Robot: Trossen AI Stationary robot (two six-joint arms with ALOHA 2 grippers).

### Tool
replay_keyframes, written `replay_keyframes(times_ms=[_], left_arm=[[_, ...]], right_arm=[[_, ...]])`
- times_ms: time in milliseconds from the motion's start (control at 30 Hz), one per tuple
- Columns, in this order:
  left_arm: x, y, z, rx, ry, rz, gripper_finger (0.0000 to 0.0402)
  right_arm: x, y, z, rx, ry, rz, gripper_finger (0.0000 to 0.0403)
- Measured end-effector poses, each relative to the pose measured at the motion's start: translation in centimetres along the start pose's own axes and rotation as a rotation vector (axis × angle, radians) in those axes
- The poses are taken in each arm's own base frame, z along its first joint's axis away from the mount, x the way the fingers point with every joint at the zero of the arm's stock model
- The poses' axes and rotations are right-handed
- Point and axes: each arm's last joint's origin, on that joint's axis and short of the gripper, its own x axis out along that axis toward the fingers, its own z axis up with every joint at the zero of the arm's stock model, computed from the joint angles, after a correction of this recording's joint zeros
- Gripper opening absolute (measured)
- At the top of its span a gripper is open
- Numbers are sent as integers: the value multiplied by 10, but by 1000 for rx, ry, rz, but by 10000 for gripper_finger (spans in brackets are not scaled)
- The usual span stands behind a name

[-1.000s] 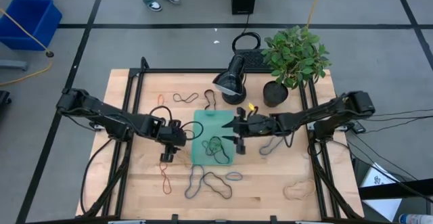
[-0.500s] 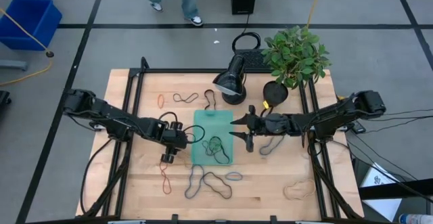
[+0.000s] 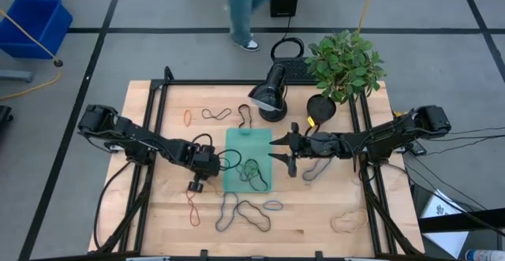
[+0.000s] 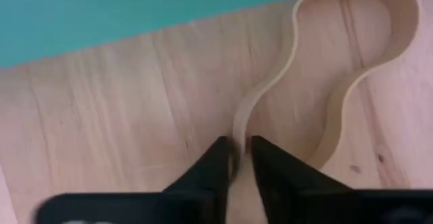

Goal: Pick and place rubber bands into bin
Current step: Put the left white rubber band into the basket

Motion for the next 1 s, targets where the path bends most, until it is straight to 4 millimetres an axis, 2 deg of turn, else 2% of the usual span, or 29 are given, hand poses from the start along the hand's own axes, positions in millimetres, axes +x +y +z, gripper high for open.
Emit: replay_keyframes(times_ms=[100, 400, 633, 867, 1000], left_arm=[[-1, 0, 0, -29, -7, 5, 11], [-15, 1, 4, -79, 128, 34, 8], [-41, 1, 9, -90, 311, 53, 6], [-70, 1, 30, -78, 320, 66, 6], [-95, 0, 42, -69, 341, 62, 5]], right_arm=[[0, 0, 0, 0, 0, 0, 188], [0, 0, 0, -1, 1, 1, 186], [0, 0, 0, -2, 5, 1, 187], [0, 0, 0, -9, 4, 1, 184], [0, 0, -1, -10, 7, 1, 187]])
